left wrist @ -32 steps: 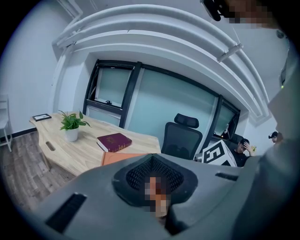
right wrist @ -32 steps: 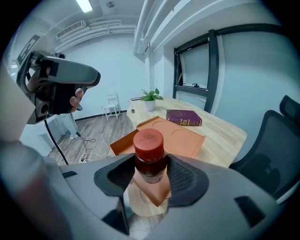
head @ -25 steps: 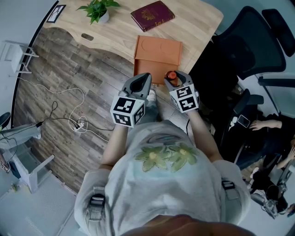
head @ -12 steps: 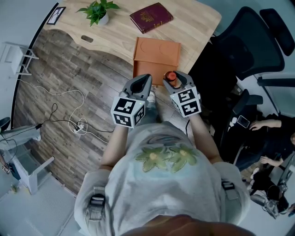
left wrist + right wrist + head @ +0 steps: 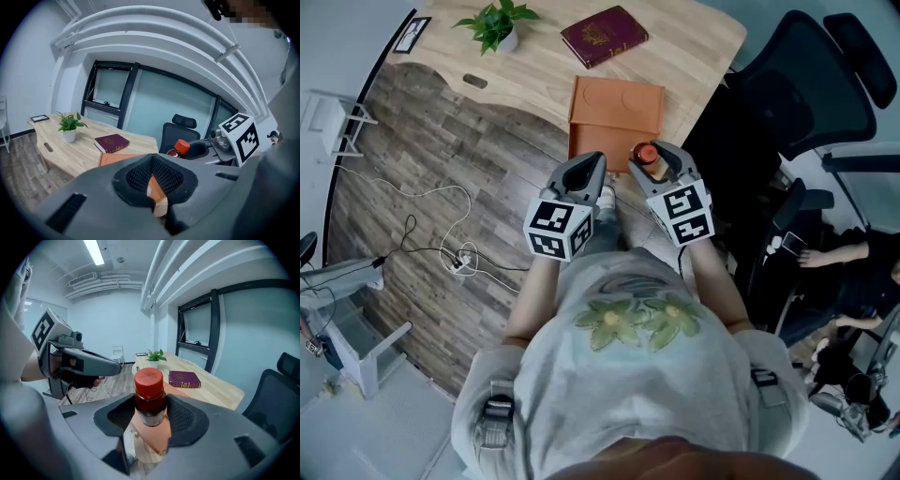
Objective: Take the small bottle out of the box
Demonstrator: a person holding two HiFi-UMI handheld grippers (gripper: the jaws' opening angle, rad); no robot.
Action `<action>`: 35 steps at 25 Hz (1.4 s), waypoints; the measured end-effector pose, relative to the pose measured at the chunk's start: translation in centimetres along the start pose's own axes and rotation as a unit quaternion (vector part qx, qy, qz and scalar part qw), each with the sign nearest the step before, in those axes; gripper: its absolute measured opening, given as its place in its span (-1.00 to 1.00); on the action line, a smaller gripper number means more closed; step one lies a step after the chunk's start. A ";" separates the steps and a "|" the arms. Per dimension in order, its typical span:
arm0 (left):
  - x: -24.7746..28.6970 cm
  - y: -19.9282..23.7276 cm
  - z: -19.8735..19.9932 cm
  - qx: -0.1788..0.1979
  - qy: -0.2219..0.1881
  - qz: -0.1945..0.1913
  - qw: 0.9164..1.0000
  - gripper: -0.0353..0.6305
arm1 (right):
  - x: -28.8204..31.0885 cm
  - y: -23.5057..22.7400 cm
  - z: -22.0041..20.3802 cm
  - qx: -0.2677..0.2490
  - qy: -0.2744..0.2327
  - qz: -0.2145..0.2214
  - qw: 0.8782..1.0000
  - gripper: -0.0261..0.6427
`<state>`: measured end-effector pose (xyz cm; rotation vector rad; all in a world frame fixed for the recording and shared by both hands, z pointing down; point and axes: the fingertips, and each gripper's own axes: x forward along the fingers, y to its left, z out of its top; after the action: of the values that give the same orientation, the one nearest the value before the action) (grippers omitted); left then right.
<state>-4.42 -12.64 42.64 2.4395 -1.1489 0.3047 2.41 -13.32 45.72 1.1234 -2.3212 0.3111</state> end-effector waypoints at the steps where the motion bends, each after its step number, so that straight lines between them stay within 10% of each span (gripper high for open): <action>1: -0.1 0.0 0.0 0.000 0.000 -0.001 1.000 -0.87 | -0.2 0.1 0.3 -0.003 -0.002 -0.002 1.000 -0.30; 35: 0.0 -1.8 1.0 -0.006 -0.014 -0.026 1.000 -0.87 | -6.4 -0.5 5.4 0.006 -0.079 -0.011 0.997 -0.30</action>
<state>-3.01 -12.12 41.30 2.4663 -1.0939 0.2484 4.04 -11.74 37.67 1.2180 -2.4436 0.2351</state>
